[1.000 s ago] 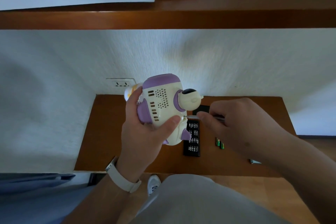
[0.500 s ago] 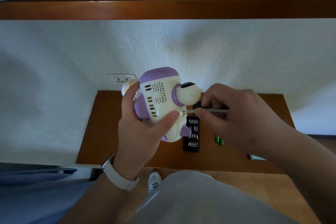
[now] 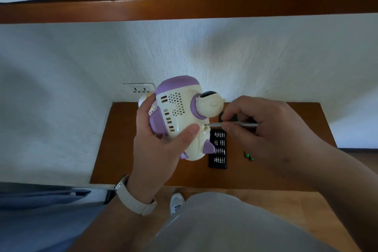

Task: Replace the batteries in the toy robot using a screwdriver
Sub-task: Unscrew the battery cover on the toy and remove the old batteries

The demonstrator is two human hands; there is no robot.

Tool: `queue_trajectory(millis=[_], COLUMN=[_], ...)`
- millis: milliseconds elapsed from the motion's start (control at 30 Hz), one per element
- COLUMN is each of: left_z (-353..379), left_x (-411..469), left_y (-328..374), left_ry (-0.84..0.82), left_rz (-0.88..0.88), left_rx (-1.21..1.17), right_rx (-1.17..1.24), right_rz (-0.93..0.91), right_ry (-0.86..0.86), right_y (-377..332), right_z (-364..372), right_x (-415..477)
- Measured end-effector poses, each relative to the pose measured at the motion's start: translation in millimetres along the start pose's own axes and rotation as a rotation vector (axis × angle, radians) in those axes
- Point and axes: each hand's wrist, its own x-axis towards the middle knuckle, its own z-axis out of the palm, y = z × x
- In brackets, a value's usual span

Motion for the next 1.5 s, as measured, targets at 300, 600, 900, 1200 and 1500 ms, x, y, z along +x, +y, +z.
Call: queue_trajectory(millis=[300, 600, 900, 1200, 1500], left_z=[-2, 0, -3, -4, -6], left_x=[0, 0, 5, 5, 7], left_y=[-3, -1, -1, -4, -5], left_ry=[-0.023, -0.037, -0.036, -0.038, -0.007], left_rz=[-0.011, -0.024, -0.02, -0.03, -0.045], left_rx=[-0.011, -0.016, -0.013, -0.002, 0.002], right_rx=[0.006, -0.033, 0.013, -0.035, 0.025], right_rz=[0.047, 0.043, 0.042, 0.058, 0.073], right_ry=[-0.019, 0.023, -0.019, -0.003, -0.025], right_y=[-2, 1, 2, 3, 4], right_z=[2, 3, 4, 6, 11], right_x=[-2, -1, 1, 6, 11])
